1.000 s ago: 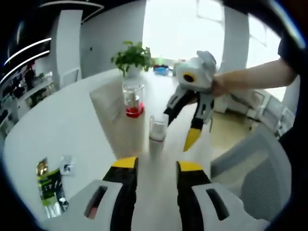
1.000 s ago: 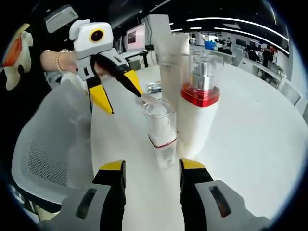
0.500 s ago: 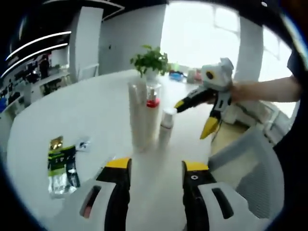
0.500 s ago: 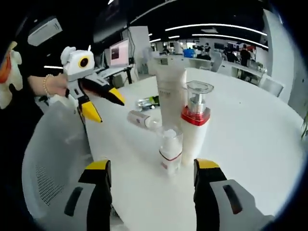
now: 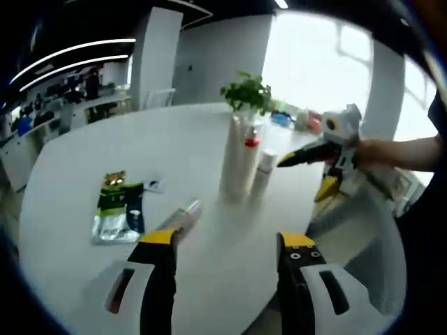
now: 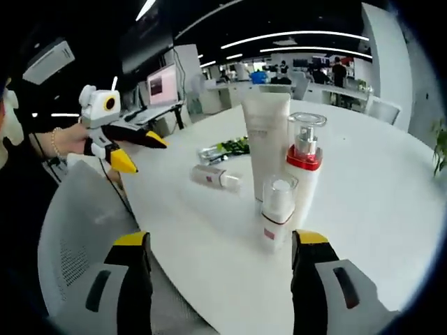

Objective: Arrange the skincare products in the storage area until every visible bottle or jar stands upright without overlapping.

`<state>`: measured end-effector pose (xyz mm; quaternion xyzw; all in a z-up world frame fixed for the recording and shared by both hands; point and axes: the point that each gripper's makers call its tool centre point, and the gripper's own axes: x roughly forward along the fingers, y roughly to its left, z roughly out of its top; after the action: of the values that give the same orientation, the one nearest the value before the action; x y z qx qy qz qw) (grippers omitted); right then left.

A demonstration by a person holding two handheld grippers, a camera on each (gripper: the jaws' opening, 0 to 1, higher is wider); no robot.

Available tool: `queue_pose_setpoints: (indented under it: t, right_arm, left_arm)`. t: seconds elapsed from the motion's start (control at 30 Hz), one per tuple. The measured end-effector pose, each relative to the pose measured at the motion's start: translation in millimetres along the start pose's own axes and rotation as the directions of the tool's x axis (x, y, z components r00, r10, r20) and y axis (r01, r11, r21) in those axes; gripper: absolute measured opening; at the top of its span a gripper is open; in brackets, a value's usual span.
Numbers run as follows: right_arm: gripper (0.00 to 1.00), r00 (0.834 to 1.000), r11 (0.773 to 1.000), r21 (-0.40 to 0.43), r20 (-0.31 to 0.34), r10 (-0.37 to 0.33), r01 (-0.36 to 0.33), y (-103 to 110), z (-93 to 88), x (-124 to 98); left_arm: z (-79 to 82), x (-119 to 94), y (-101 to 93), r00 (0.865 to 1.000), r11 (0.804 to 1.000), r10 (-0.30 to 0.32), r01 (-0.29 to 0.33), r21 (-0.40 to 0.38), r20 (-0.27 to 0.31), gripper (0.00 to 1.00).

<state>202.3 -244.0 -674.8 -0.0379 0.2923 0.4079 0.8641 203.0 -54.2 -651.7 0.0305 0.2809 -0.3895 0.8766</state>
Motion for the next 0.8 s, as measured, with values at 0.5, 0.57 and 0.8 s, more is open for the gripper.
queue_pose_setpoints:
  t: [0.5, 0.57, 0.8]
  right_arm:
    - [0.92, 0.999, 0.998, 0.056, -0.019, -0.039, 0.040, 25.4, -11.5, 1.5]
    - [0.93, 0.999, 0.997, 0.066, -0.009, -0.046, 0.047, 30.3, -9.8, 1.4]
    - [0.98, 0.998, 0.993, 0.099, 0.011, -0.059, 0.058, 37.1, -5.5, 1.6]
  left_arm:
    - [-22.2, -40.9, 11.1, 0.998, 0.997, 0.063, -0.063, -0.046, -0.005, 0.61]
    - [-24.1, -44.9, 13.0, 0.998, 0.997, 0.063, -0.063, -0.046, -0.007, 0.63]
    - [-26.6, -59.0, 11.4, 0.999, 0.997, 0.050, -0.050, -0.053, 0.001, 0.68]
